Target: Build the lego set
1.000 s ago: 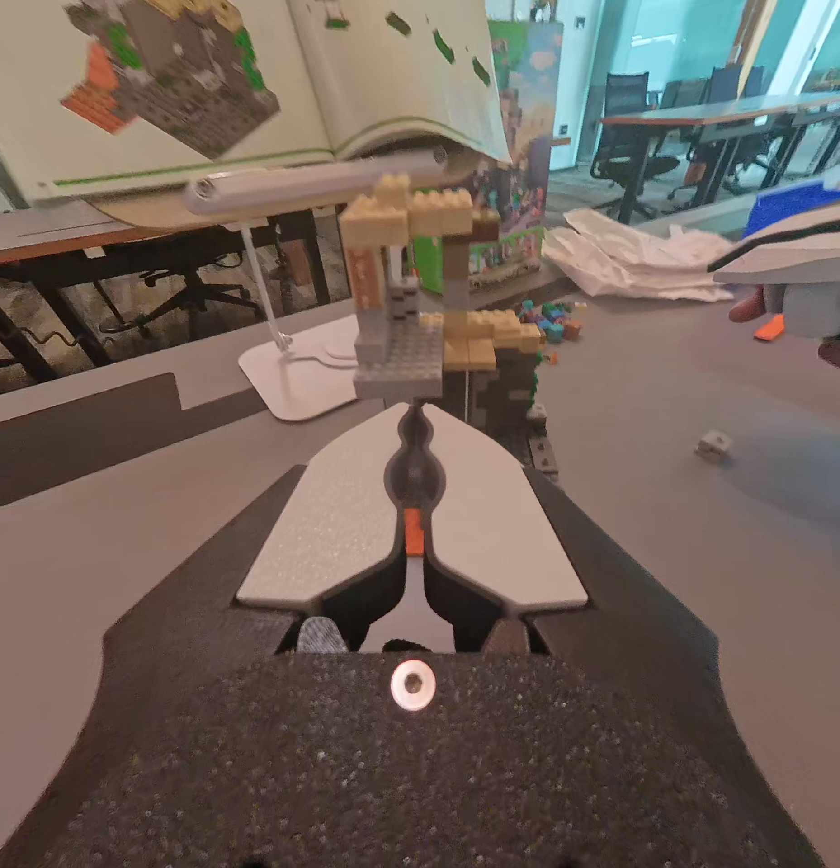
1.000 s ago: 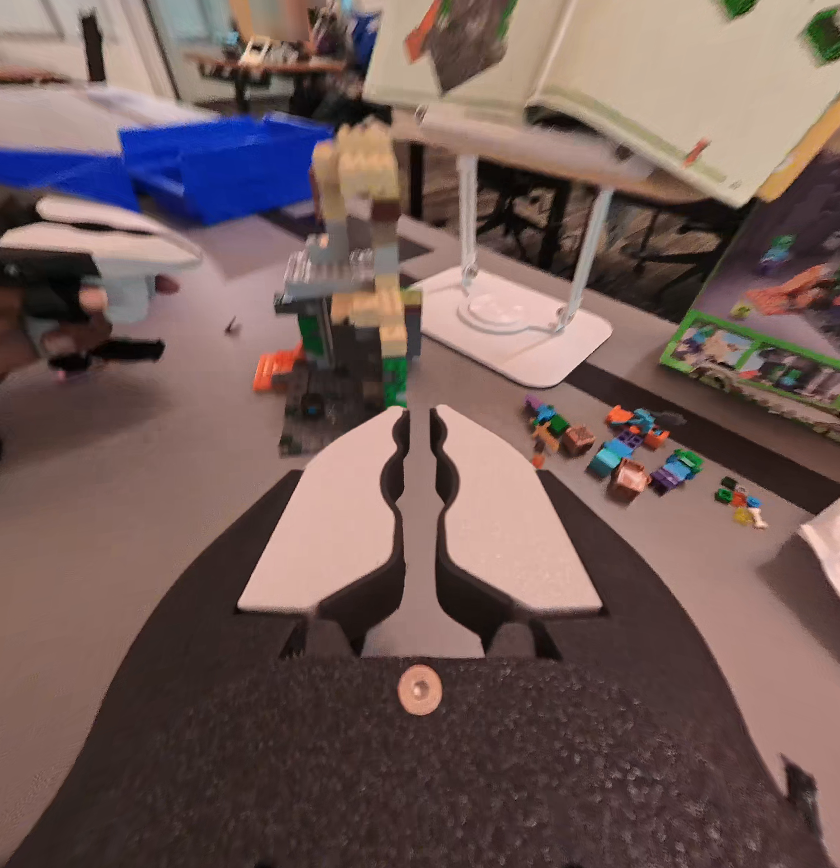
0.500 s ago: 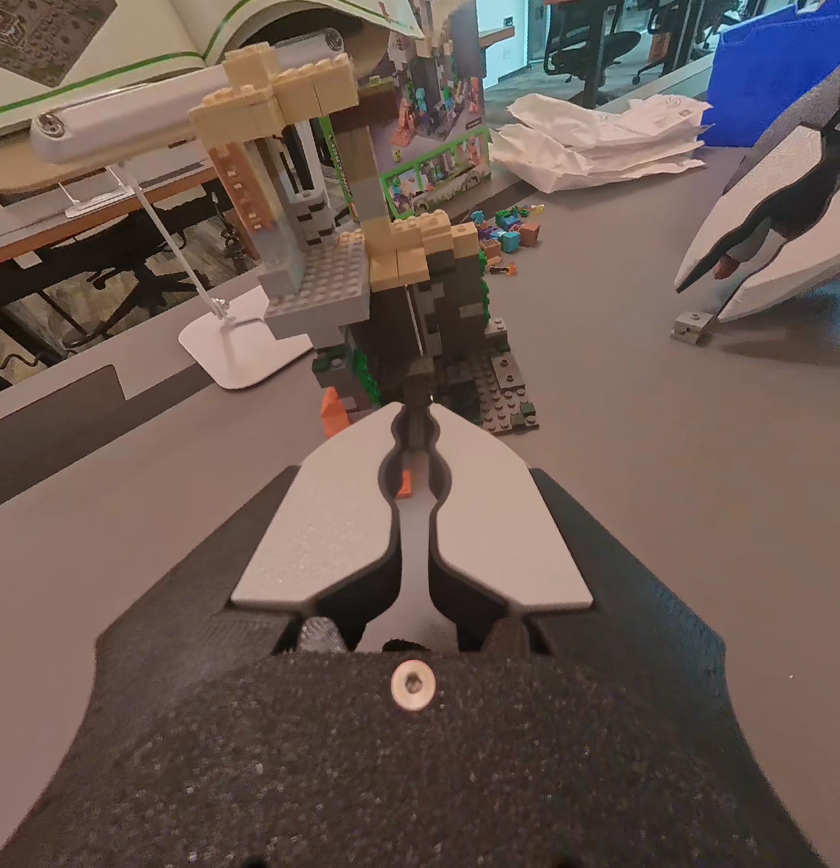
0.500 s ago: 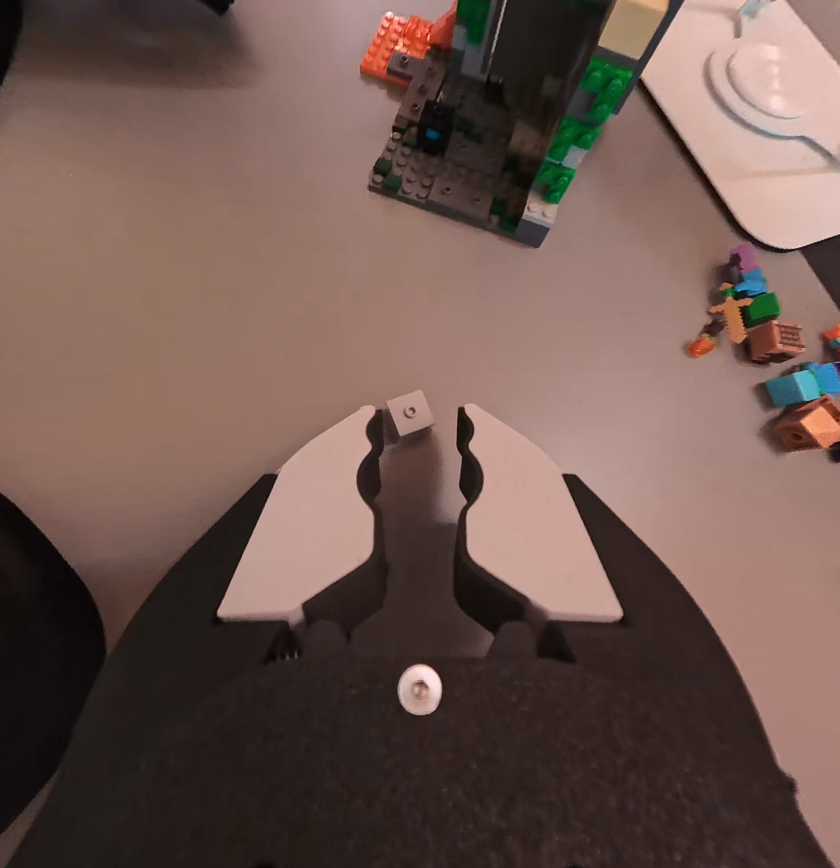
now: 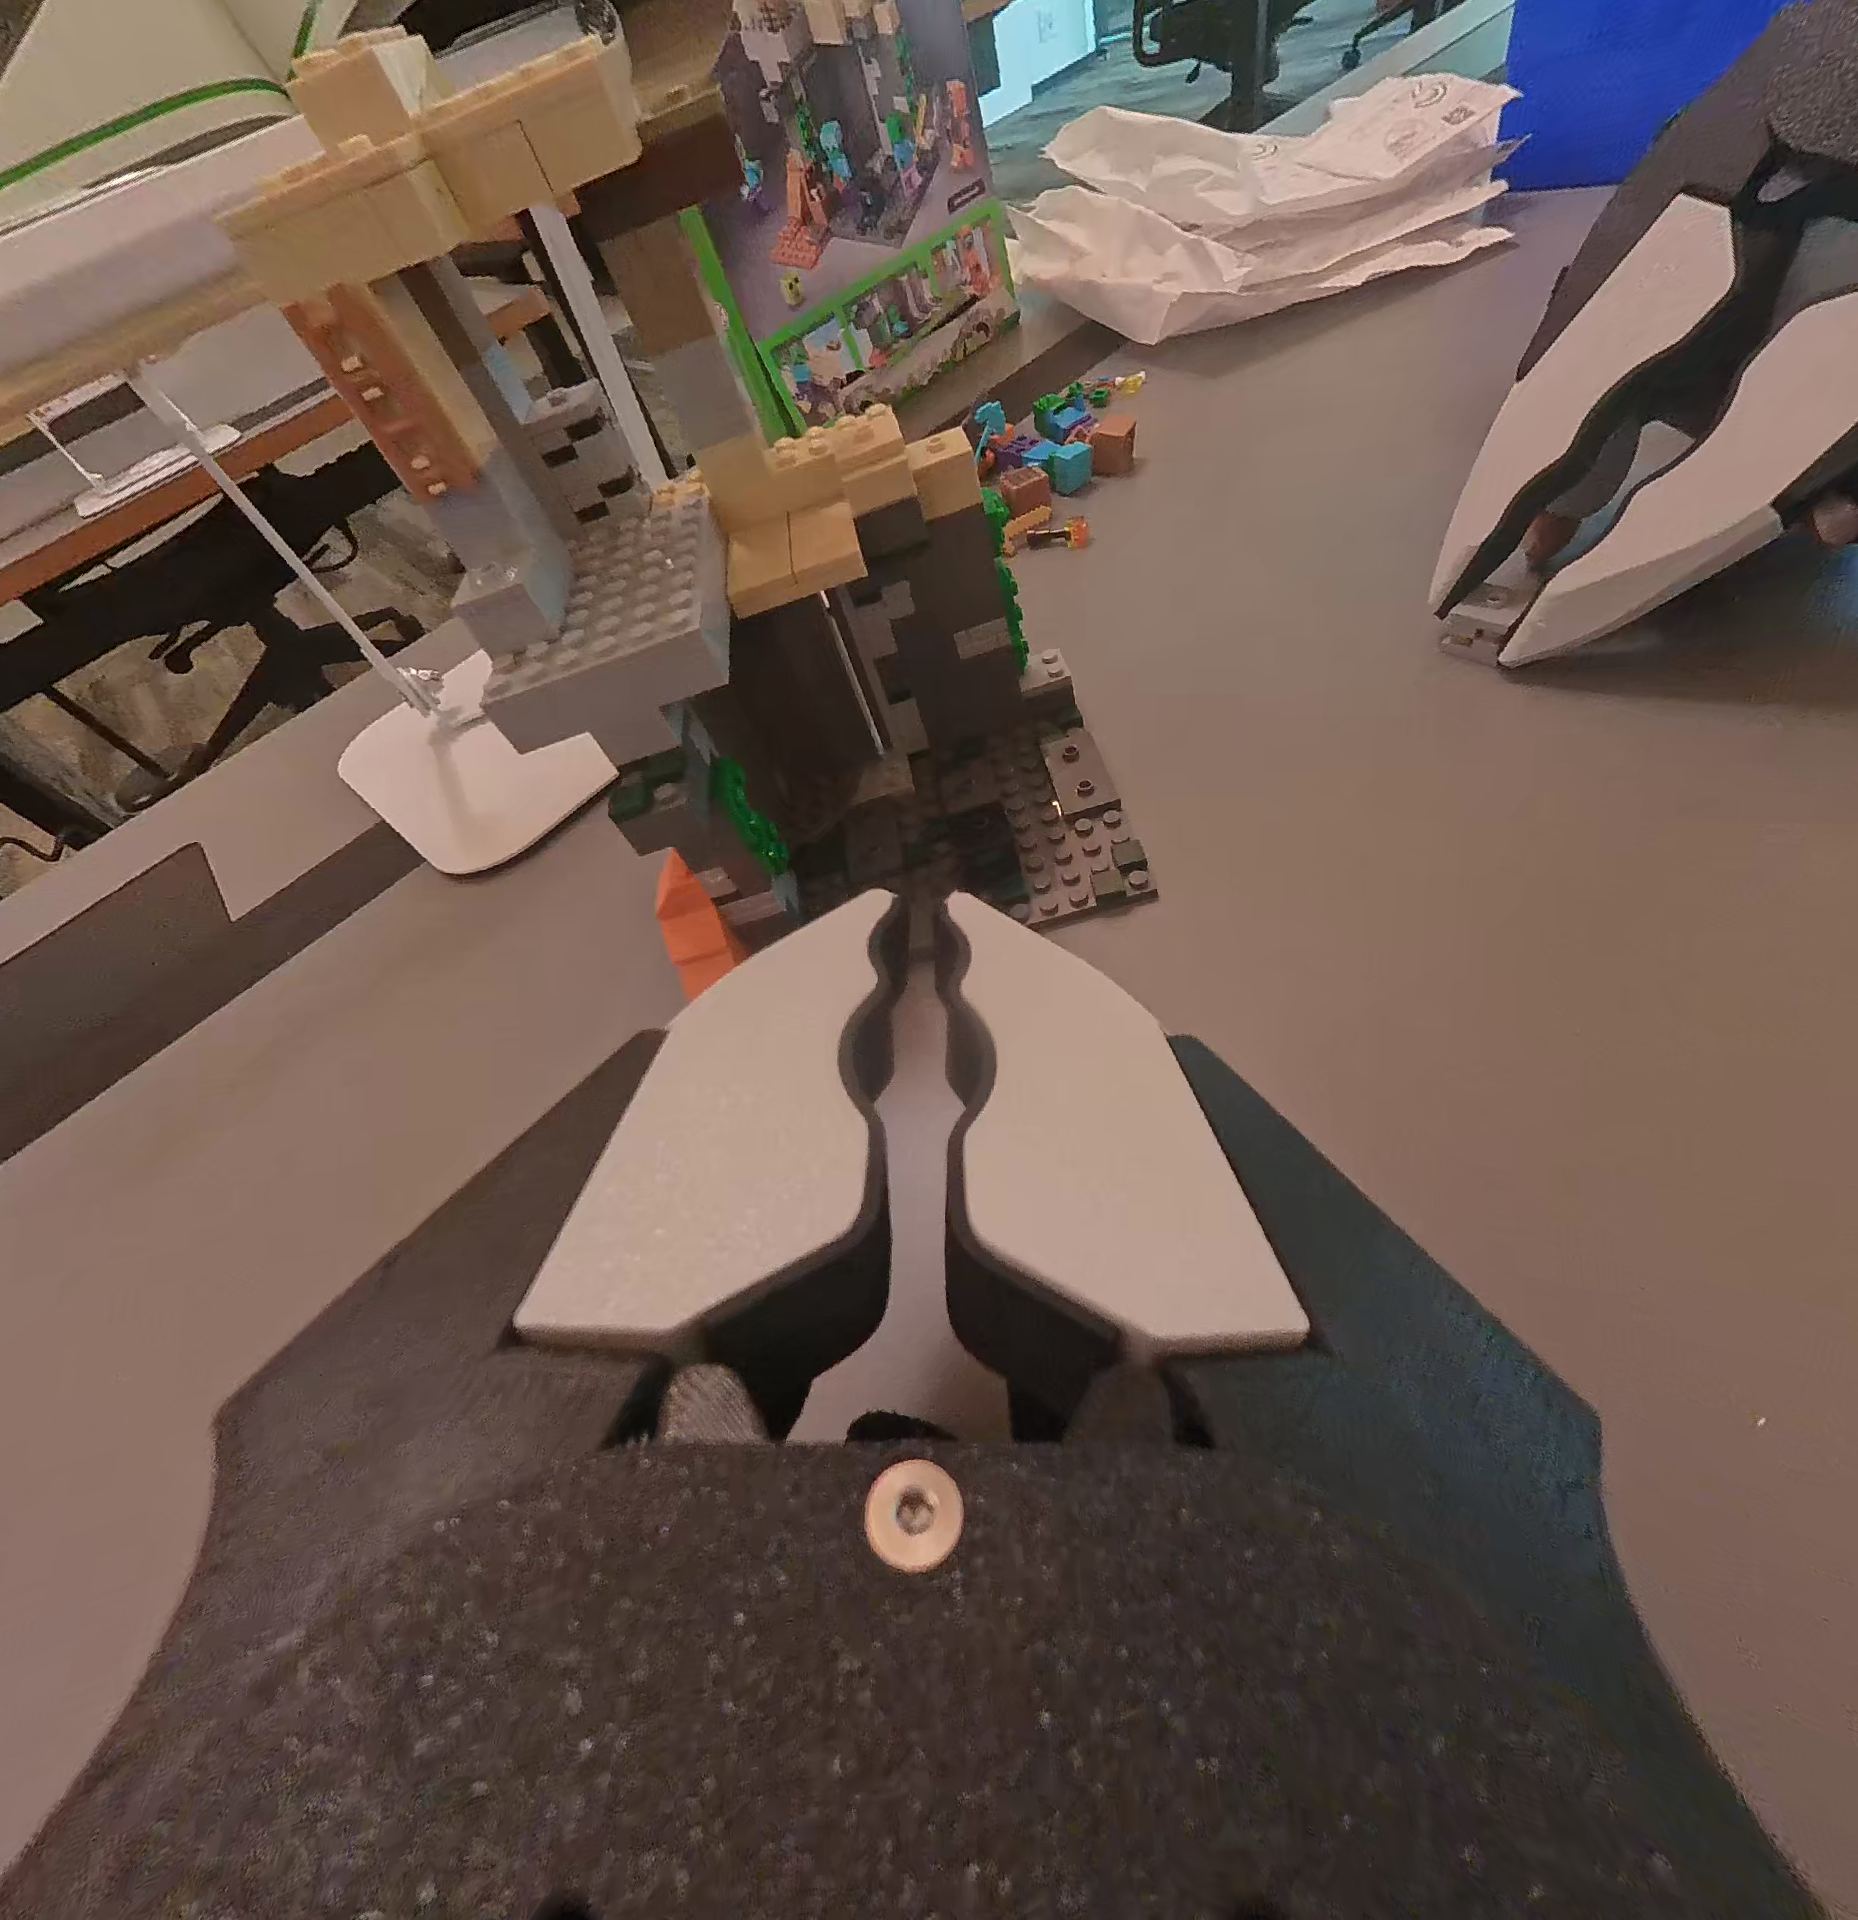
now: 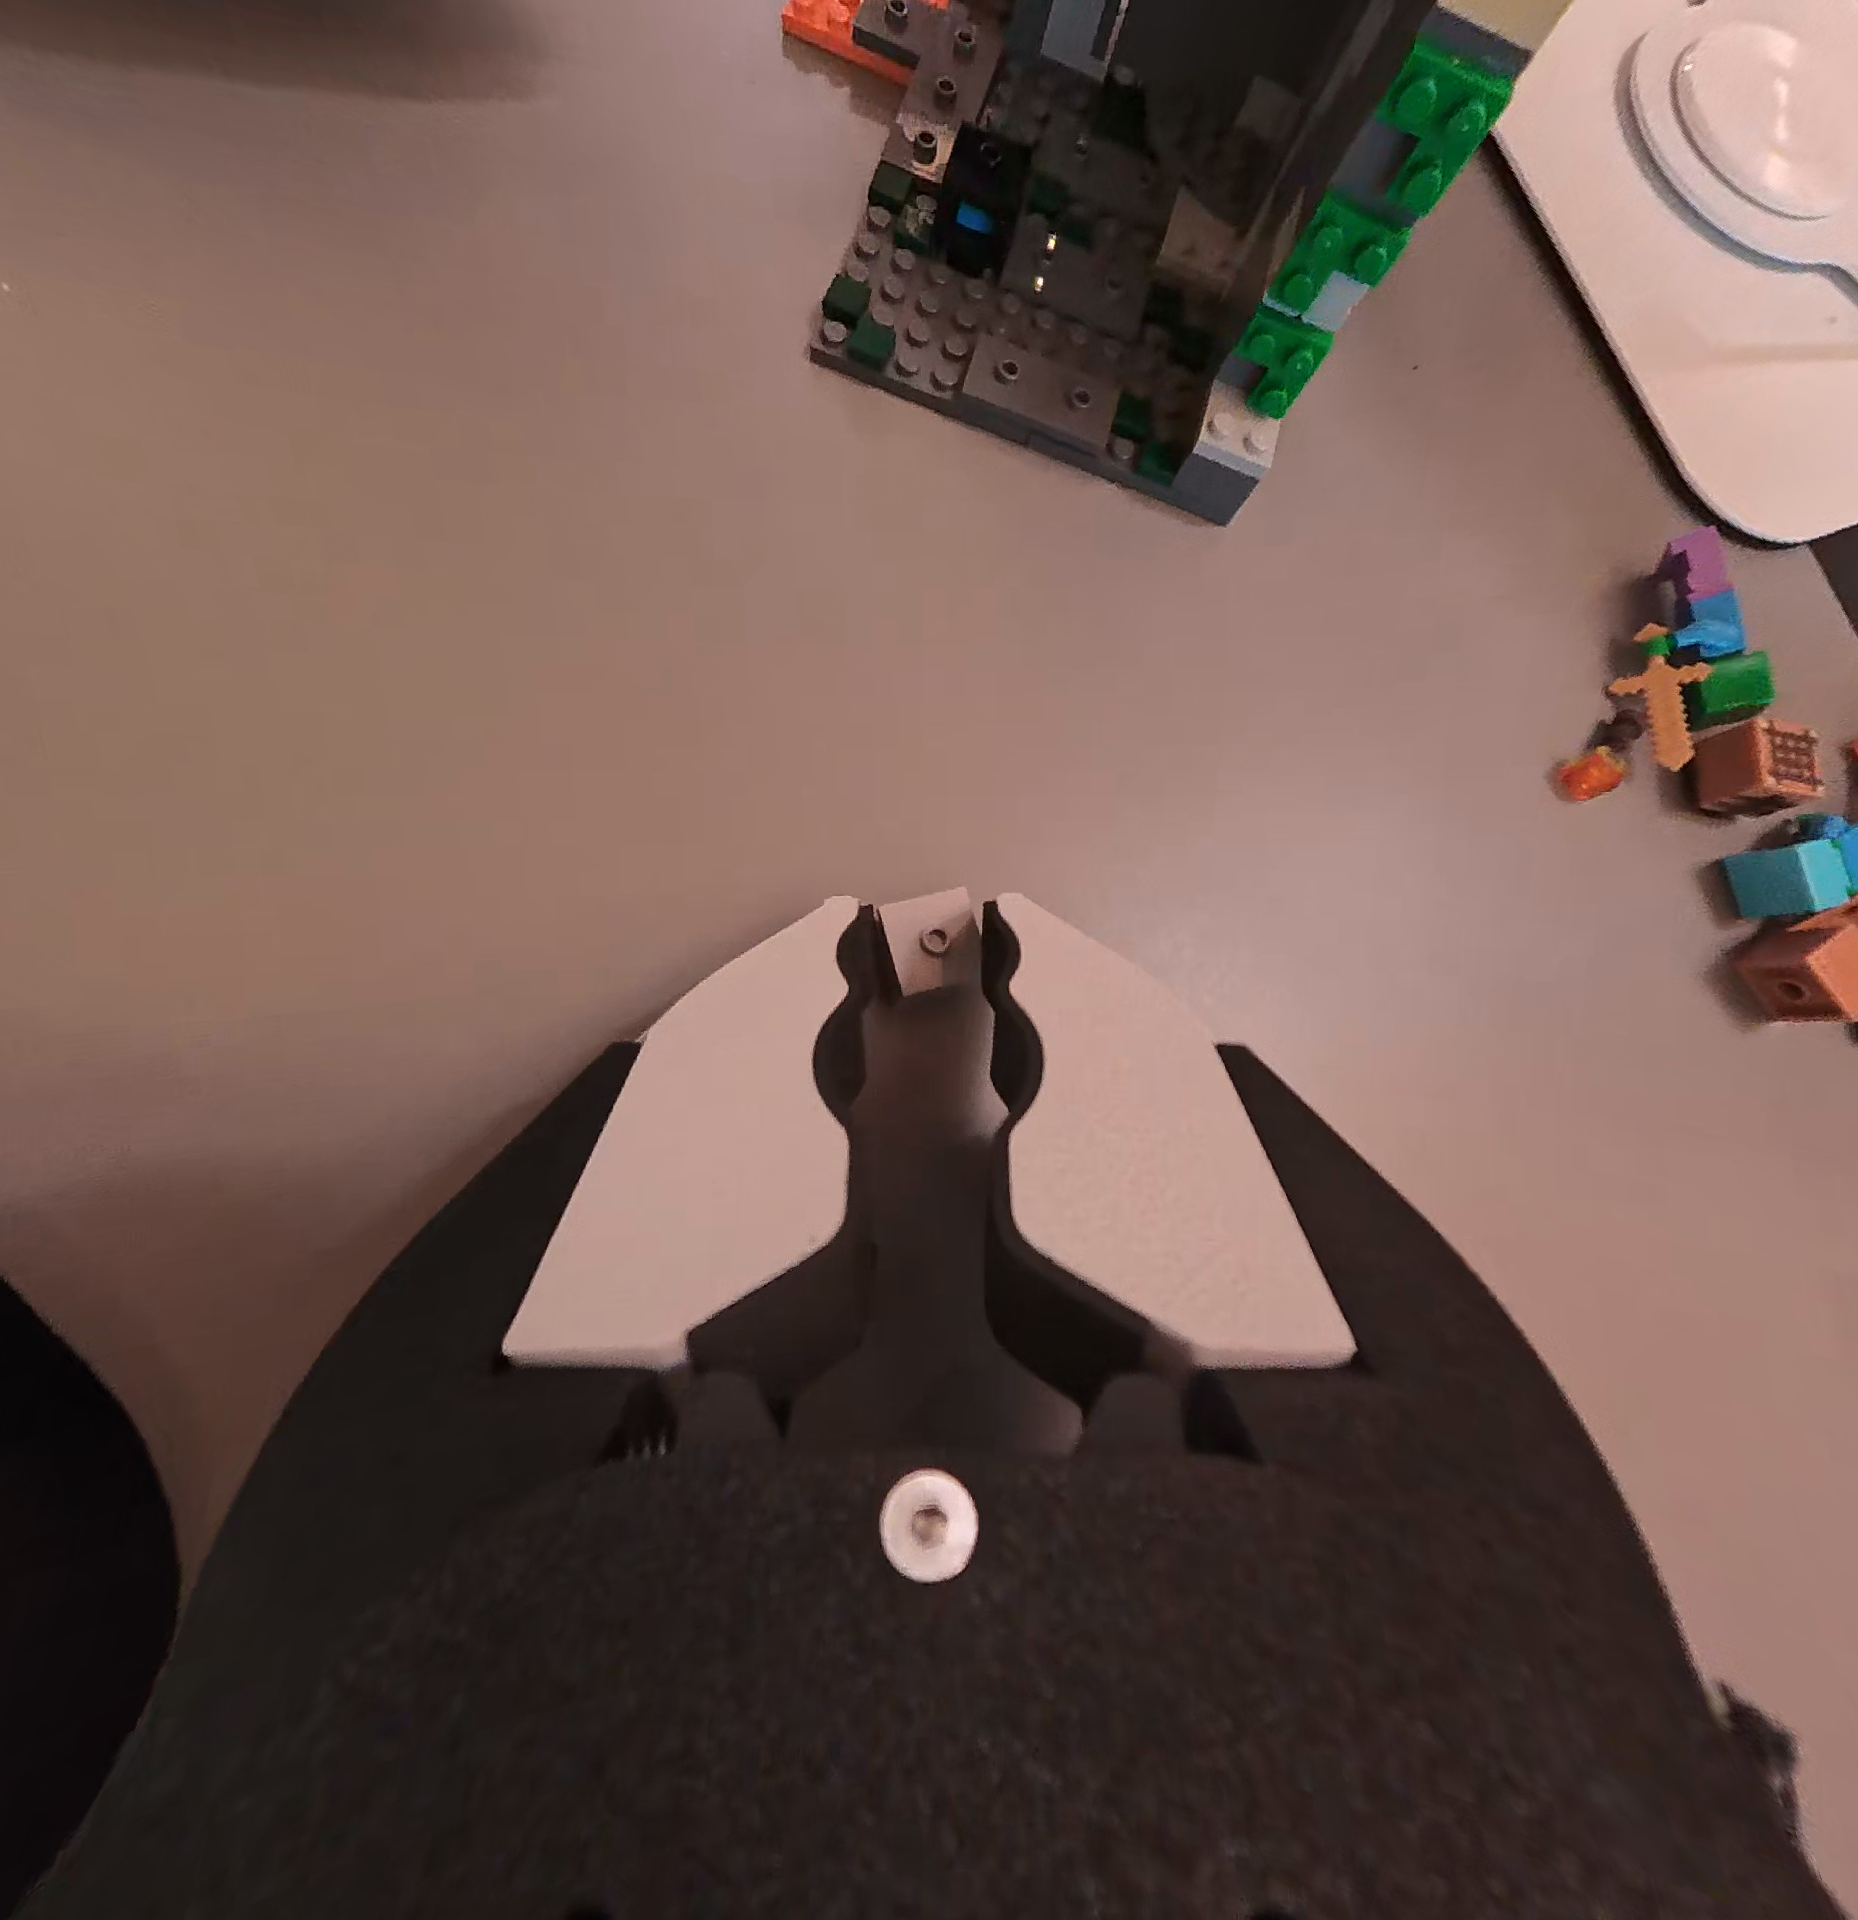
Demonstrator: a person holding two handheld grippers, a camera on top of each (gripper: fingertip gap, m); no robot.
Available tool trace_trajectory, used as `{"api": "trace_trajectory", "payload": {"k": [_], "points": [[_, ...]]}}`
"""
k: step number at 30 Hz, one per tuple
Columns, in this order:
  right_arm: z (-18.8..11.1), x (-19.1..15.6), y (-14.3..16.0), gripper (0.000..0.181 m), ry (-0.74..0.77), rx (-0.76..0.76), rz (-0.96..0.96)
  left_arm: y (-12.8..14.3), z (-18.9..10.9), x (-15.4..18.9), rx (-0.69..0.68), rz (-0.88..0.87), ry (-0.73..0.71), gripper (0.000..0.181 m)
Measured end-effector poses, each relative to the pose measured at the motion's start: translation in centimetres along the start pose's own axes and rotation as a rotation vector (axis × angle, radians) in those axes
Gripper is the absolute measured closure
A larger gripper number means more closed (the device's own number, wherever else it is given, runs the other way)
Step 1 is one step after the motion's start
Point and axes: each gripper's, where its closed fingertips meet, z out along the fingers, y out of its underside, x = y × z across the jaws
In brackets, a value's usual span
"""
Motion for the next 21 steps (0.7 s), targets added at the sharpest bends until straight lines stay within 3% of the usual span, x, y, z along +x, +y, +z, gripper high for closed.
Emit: {"api": "trace_trajectory", "payload": {"k": [13, 21], "points": [[0.4, 1.7, 0.0, 0.162, 0.156, -0.084, 0.176, 0.2, 0.0, 0.1, -0.011, 0.005, 0.002, 0.178], [0.6, 1.5, -0.2, 0.159, 0.176, -0.089, 0.253, 0.3, 0.1, 0.1, -0.016, 0.003, 0.004, 0.177]]}}
